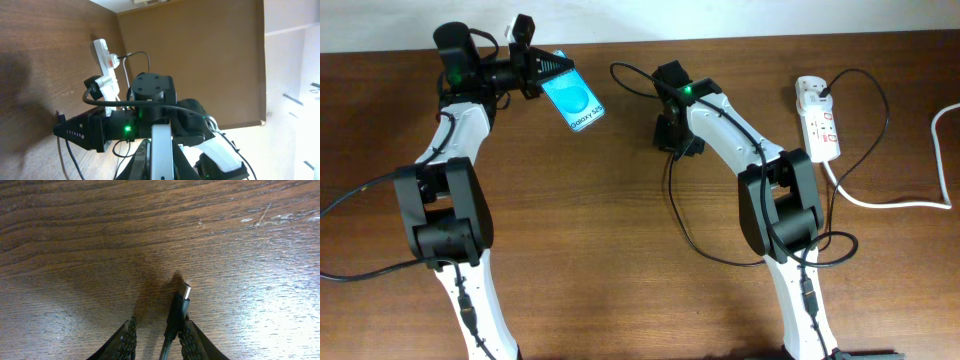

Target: Plug charger to phone and switch on socket

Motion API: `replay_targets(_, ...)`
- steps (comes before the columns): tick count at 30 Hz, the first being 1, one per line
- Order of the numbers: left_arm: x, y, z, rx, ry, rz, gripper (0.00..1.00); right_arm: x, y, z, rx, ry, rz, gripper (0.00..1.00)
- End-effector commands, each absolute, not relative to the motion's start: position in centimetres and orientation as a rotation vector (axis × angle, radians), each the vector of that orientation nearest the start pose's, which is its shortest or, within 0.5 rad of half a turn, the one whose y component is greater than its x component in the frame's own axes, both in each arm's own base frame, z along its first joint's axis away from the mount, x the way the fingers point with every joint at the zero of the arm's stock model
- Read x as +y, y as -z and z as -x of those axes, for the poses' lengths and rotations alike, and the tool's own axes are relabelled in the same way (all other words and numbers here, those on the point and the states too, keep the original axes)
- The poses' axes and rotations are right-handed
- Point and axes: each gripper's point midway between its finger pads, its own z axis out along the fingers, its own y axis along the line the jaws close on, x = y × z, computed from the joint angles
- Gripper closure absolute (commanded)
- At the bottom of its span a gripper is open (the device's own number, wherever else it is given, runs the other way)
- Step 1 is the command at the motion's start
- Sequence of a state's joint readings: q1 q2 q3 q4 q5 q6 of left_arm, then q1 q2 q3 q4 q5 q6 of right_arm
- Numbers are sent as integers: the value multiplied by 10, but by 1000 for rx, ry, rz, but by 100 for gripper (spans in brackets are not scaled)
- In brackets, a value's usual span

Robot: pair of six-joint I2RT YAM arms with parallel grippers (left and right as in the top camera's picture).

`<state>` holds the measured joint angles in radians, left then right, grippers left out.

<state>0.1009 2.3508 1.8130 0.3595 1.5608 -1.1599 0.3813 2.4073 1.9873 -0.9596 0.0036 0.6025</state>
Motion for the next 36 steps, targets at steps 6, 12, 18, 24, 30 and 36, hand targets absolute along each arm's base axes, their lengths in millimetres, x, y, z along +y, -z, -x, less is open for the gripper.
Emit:
replay_targets(6, -120, -218, -535, 2060, 2036, -151, 100, 197, 24, -455, 3074, -187, -179, 96)
replay_targets(12, -120, -218, -535, 2062, 2039, -147, 100, 240, -94, -444, 2844, -1014, 520, 96)
replay_targets(18, -120, -218, -536, 2068, 2043, -130, 100, 245, -188, -396, 2533, -1582, 741, 96)
replay_targets(24, -119, -216, -542, 2078, 2037, -51, 100, 267, -226, -376, 2303, -1881, 780, 96)
replay_targets(30, -132, -214, -555, 2086, 2011, 65, 100, 312, -230, -385, 2305, -2042, 686, 96)
replay_targets(36, -133, -214, -553, 2090, 2020, 52, 100, 316, -215, -399, 2429, -1920, 612, 96)
